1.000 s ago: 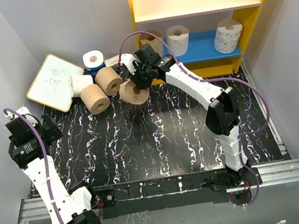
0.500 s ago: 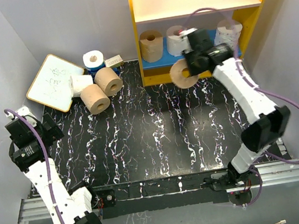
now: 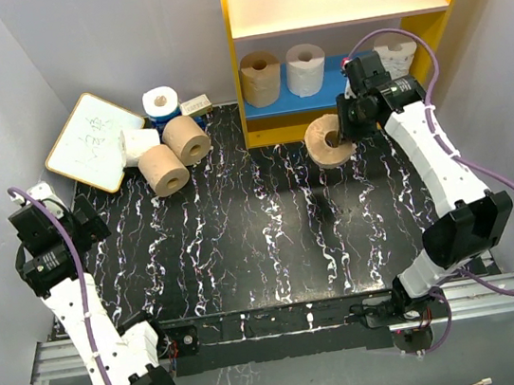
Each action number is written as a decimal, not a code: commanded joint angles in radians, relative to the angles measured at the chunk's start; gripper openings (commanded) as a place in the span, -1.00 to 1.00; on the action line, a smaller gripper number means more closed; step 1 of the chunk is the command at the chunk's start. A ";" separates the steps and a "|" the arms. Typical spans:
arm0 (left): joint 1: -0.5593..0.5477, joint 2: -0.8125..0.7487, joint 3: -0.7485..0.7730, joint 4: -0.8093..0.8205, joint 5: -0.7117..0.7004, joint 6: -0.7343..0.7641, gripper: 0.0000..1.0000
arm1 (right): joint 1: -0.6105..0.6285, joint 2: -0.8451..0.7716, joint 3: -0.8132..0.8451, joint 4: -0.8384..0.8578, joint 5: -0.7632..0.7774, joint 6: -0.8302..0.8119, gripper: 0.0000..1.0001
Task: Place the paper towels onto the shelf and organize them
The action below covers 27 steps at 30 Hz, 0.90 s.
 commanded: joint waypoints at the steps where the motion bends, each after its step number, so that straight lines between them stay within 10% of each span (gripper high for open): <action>1: 0.007 -0.004 -0.009 0.006 0.005 0.000 0.96 | -0.043 0.003 0.160 0.019 0.021 0.168 -1.00; 14: 0.007 -0.011 -0.010 0.008 -0.023 -0.009 0.96 | -0.195 -0.268 -0.132 0.419 0.119 0.917 -1.00; 27: 0.009 0.007 -0.011 0.008 -0.036 -0.012 0.96 | -0.271 -0.002 0.102 0.386 -0.022 1.112 -1.00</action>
